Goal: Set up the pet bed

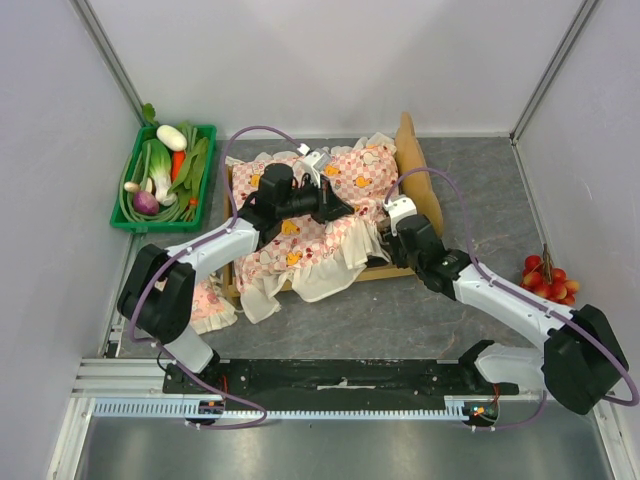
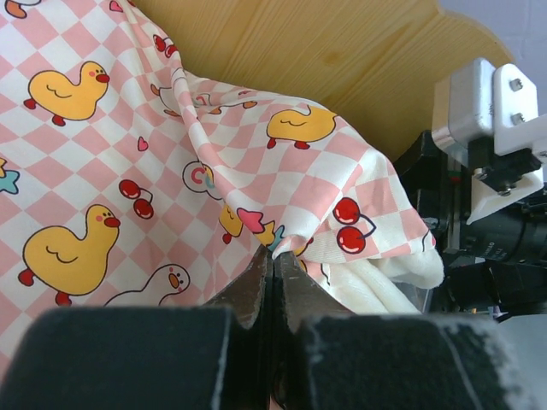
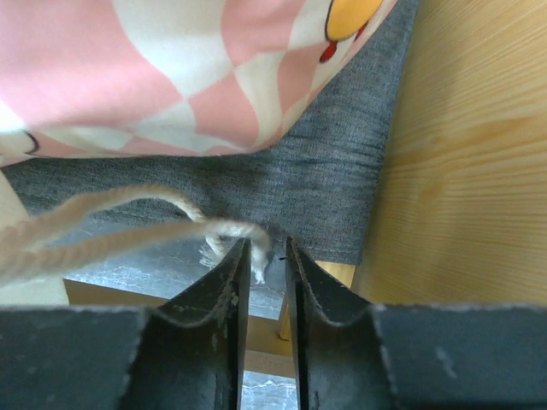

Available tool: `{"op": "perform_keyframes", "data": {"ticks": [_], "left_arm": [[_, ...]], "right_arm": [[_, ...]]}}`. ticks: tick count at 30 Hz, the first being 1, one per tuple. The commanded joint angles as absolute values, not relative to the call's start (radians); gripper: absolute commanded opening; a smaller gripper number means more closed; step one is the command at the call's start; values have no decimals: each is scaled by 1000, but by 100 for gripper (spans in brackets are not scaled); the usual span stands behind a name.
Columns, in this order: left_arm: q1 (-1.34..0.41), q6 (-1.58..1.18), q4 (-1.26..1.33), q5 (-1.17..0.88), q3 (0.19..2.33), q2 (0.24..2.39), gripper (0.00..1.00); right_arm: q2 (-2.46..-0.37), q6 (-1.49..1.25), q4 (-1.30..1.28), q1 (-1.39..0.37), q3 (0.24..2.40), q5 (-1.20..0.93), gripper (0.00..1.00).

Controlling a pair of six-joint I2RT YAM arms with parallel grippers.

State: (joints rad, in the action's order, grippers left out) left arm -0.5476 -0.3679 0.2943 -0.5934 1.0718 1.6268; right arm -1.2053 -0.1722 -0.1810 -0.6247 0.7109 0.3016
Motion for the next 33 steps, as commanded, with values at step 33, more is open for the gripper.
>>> {"op": "perform_keyframes", "data": {"ticks": [33], "left_arm": [[-492,-512,385,-660,1049,1658,2]], "right_arm": [[-1219,-276,63,-629,655,90,43]]}}
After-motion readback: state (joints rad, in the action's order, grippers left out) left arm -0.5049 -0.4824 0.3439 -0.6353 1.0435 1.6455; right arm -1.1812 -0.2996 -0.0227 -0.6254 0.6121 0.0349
